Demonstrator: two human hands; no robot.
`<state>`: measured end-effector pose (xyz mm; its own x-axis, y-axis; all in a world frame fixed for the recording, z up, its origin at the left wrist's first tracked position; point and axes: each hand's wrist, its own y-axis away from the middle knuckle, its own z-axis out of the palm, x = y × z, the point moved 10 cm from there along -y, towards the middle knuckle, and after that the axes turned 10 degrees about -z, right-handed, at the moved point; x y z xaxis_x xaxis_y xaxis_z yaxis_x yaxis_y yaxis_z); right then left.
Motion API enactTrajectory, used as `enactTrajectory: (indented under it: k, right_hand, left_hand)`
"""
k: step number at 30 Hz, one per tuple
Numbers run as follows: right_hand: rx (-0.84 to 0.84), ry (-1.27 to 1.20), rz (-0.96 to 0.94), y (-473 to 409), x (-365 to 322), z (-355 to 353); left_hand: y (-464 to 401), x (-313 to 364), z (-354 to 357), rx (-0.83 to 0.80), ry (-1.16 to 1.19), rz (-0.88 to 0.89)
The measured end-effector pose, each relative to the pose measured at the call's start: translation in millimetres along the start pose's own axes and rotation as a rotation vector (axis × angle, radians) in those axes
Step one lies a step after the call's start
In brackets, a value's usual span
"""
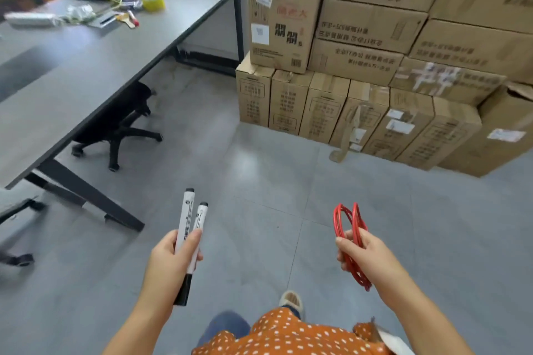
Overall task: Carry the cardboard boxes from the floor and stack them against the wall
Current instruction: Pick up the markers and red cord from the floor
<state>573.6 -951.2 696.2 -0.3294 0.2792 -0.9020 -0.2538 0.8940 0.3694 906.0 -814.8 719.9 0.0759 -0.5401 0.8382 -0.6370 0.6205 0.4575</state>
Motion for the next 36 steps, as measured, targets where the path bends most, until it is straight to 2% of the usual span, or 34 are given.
enactTrajectory:
  k: [5, 12, 20, 24, 29, 36]
  right_hand:
    - [-0.078, 0.043, -0.004, -92, -43, -14]
    - [-0.155, 0.079, -0.027, -218, -99, 16]
    - [-0.112, 0.043, -0.047, -373, -185, 67]
    - [-0.167, 0.066, -0.063, -439, -227, 105]
    - [-0.294, 0.123, -0.038, -515, -259, 149]
    - [-0.448, 0.227, -0.095, -663, -329, 207]
  left_hand:
    - [-43, 32, 31, 0.039, -0.005, -0.019]
    - [-147, 81, 22, 0.194, 0.013, -0.054]
    - [-304, 210, 14, 0.175, -0.006, 0.035]
    - [-374, 260, 0, 0.197, -0.004, 0.033]
    - [-438, 273, -11, 0.261, 0.026, -0.041]
    - [-529, 285, -20, 0.444, 0.134, -0.168]
